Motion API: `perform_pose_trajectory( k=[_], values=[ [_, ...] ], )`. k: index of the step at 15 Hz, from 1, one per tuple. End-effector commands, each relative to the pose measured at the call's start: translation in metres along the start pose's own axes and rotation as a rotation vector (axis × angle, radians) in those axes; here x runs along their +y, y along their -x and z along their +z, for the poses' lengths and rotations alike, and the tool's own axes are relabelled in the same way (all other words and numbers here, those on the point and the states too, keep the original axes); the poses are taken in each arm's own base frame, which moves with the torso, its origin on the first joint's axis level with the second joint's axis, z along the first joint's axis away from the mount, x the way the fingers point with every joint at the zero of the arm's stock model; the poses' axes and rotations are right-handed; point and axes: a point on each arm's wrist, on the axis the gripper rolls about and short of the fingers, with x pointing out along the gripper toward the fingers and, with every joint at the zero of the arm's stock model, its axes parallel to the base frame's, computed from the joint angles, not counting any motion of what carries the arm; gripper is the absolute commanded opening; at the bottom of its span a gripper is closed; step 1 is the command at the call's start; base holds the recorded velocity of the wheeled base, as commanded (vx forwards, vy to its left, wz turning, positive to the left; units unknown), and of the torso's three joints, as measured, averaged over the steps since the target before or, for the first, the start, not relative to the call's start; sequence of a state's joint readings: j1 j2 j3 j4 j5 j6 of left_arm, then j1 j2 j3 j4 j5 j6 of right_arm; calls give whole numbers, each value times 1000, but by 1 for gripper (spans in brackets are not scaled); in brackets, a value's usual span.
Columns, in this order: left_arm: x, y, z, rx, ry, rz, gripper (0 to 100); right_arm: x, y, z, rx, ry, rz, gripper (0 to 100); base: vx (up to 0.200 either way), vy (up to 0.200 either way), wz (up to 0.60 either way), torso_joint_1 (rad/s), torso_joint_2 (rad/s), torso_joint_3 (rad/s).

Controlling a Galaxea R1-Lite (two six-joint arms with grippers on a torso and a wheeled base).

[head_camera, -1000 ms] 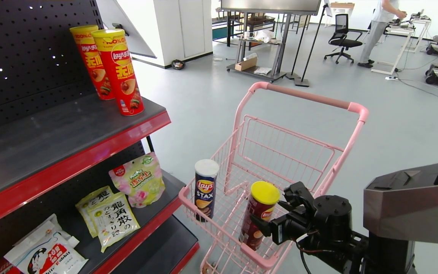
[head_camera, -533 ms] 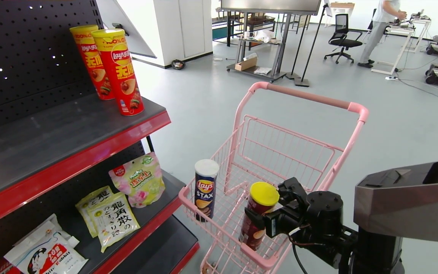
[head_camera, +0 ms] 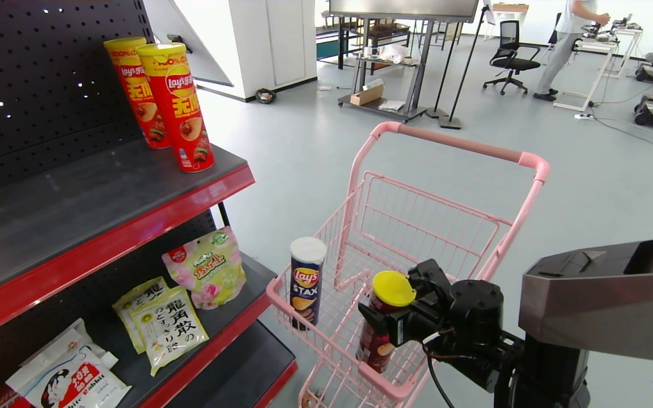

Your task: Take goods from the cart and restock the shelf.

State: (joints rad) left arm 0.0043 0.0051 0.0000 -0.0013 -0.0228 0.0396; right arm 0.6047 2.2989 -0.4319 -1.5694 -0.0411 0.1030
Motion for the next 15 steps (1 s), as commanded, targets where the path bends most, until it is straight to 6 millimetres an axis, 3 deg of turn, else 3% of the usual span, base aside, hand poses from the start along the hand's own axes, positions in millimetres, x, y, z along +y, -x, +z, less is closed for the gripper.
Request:
perform_pose_trajectory(
  k=[1,2,6,8,11,13,15],
  values=[
    [0,0,0,-1,0,0,100,1,-2,2,-11,1,3,100,0,0,0,0,0,0],
    [0,0,0,-1,0,0,100,2,-3,1,-10,1,6,0,0,0,0,0,0,0],
    [0,0,0,-1,0,0,100,10,-3,2,-17,6,21,0,0,0,0,0,0,0],
    [0,0,0,-1,1,0,100,10,-3,12,-32,5,8,0,0,0,0,0,0,0],
    [0,0,0,-1,1,0,100,6,7,61,-39,-3,-23,0,0,0,0,0,0,0],
    [0,0,0,-1,1,0,100,1,20,111,-42,-13,-52,0,0,0,0,0,0,0],
    [0,0,0,-1,1,0,100,-6,34,141,-41,-19,-107,0,0,0,0,0,0,0]
  ],
)
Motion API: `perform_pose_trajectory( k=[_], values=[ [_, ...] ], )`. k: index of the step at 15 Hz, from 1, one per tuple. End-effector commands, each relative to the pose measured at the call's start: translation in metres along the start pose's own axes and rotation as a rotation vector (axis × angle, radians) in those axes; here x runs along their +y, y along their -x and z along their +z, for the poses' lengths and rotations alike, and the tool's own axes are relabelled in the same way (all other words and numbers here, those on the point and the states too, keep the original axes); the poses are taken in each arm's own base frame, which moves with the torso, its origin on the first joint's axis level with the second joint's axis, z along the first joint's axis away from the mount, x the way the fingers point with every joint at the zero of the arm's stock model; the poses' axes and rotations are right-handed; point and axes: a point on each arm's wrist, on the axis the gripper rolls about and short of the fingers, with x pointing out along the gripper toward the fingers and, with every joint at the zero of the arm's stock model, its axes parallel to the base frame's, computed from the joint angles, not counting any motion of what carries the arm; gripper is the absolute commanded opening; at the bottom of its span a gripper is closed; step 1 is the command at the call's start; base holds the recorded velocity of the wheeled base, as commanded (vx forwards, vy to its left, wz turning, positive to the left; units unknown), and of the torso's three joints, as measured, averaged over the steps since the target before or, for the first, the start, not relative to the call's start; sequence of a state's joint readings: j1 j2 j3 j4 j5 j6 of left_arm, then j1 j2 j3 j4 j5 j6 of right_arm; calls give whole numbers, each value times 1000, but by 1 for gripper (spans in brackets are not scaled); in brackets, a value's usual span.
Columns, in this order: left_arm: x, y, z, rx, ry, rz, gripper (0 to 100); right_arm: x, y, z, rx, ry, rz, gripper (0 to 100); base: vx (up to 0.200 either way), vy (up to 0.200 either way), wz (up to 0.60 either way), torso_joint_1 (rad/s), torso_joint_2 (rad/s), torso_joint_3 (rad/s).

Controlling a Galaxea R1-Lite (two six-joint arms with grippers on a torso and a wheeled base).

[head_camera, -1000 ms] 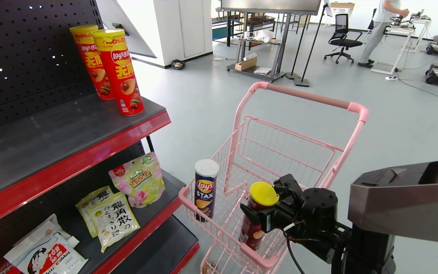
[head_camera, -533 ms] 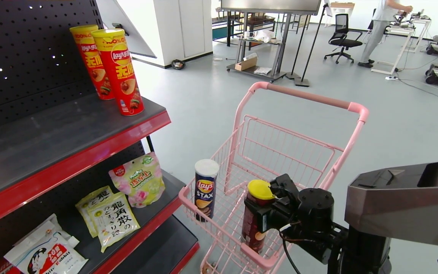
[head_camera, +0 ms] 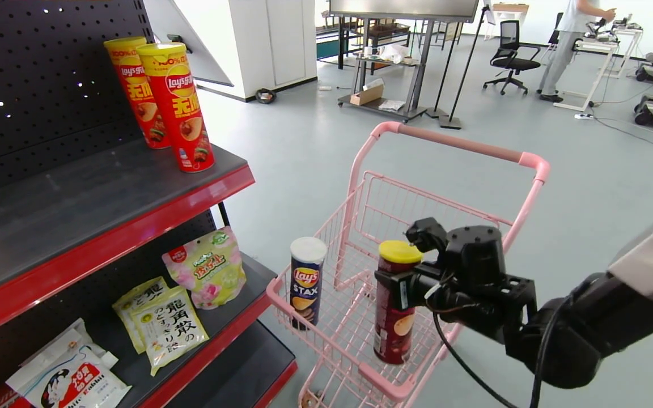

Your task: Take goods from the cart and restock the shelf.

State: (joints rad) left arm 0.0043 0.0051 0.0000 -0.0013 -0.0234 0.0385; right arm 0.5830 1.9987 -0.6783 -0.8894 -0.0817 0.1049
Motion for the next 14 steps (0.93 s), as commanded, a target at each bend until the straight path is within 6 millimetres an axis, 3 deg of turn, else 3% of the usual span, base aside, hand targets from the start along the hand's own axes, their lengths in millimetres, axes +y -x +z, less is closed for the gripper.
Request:
perform_pose_trajectory(
  k=[1,6,10,14],
  values=[
    [0,0,0,-1,0,1,100,-13,44,65,-152,-28,-47,0,0,0,0,0,0,0],
    [0,0,0,-1,0,1,100,-24,98,73,-121,-40,-86,0,0,0,0,0,0,0],
    [0,0,0,1,0,-1,100,-28,133,67,-164,-44,-139,0,0,0,0,0,0,0],
    [0,0,0,-1,0,-1,100,-53,164,49,-161,12,-272,0,0,0,0,0,0,0]
  ],
)
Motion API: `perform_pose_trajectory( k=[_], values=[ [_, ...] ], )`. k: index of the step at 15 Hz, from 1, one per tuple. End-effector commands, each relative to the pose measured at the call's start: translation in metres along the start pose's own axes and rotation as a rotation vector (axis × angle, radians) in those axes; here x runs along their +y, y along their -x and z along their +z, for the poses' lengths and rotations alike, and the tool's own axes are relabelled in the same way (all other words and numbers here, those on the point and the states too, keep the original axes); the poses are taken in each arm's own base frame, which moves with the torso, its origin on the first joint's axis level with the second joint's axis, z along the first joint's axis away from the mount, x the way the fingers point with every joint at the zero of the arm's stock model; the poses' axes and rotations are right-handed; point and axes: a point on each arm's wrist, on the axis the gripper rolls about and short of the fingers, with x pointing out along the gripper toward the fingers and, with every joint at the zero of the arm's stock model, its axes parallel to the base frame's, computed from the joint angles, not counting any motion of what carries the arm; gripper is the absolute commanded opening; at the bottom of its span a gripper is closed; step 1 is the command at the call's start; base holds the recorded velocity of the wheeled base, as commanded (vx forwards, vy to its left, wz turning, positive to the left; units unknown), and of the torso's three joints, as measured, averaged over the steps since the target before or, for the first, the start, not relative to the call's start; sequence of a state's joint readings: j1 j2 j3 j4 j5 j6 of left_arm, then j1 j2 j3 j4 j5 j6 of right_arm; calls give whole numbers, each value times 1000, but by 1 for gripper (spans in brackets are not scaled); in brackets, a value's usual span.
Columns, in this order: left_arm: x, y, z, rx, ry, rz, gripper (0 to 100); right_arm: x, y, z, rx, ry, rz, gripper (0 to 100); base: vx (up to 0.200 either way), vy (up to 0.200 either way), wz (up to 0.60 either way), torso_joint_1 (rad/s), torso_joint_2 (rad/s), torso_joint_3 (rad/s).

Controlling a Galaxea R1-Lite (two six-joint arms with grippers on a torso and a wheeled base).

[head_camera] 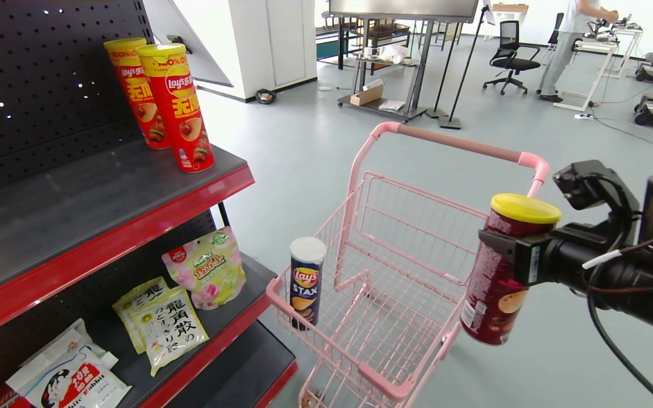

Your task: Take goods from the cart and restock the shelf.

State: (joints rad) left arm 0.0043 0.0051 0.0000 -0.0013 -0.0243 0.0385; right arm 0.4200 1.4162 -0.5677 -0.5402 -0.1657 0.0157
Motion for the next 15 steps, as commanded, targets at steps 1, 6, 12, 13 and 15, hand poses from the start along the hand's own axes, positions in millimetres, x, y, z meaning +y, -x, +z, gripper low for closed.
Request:
perform_pose_trajectory(
  k=[1,6,12,13,15],
  values=[
    [0,0,0,-1,0,0,100,-18,23,-2,-40,-11,-69,0,0,0,0,0,0,0],
    [0,0,0,-1,0,0,100,-29,59,-1,0,-20,-119,0,0,0,0,0,0,0],
    [0,0,0,-1,0,0,100,-36,102,-15,57,28,-218,0,0,0,0,0,0,0],
    [0,0,0,1,0,0,100,-40,102,-14,60,28,-272,0,0,0,0,0,0,0],
    [0,0,0,1,0,0,100,-43,105,-14,53,41,-293,0,0,0,0,0,0,0]
  ],
)
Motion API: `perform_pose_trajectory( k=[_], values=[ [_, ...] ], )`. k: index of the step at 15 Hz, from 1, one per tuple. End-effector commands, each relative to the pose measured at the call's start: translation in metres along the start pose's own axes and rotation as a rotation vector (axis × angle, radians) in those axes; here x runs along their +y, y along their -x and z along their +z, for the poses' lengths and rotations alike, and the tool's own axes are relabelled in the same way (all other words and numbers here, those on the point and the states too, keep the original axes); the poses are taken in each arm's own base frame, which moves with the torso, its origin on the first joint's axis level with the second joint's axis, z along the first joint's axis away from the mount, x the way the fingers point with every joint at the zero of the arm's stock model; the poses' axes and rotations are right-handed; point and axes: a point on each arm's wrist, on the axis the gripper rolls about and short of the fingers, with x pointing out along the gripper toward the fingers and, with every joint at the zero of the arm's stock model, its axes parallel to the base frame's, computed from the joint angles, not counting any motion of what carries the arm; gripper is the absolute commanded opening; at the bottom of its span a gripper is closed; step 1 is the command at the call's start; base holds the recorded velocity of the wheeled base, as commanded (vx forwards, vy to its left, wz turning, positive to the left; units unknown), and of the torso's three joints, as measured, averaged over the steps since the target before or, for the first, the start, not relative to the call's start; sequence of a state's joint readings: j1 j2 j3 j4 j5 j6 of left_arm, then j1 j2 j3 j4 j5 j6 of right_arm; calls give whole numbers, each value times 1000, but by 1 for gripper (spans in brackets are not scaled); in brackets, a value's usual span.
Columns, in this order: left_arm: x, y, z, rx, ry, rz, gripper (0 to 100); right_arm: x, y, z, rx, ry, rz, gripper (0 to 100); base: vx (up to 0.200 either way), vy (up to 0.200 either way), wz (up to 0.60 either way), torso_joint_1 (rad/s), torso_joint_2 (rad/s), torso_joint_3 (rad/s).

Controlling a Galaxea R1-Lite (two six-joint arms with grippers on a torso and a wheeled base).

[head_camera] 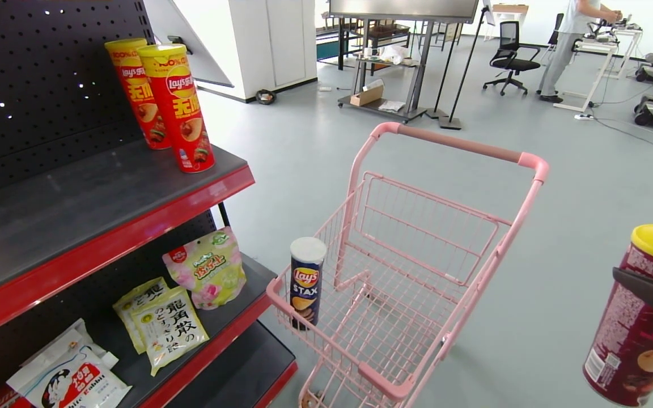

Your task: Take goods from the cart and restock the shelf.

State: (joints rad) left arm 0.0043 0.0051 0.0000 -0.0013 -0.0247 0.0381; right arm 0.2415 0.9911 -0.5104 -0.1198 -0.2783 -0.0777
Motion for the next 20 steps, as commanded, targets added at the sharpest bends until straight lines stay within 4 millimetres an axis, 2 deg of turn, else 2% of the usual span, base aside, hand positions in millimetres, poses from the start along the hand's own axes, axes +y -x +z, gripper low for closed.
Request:
perform_pose_trajectory(
  k=[1,6,12,20],
  values=[
    [0,0,0,1,0,0,100,-6,7,-3,-18,15,-36,0,0,0,0,0,0,0],
    [0,0,0,2,0,0,100,-7,18,-23,-15,35,-39,0,0,0,0,68,-188,-121],
    [0,0,0,4,0,0,100,-8,18,-20,-19,42,-41,0,0,0,0,215,-561,-339],
    [0,0,0,2,0,0,100,-8,16,-19,-15,45,-42,0,0,0,0,165,-390,-224]
  ],
)
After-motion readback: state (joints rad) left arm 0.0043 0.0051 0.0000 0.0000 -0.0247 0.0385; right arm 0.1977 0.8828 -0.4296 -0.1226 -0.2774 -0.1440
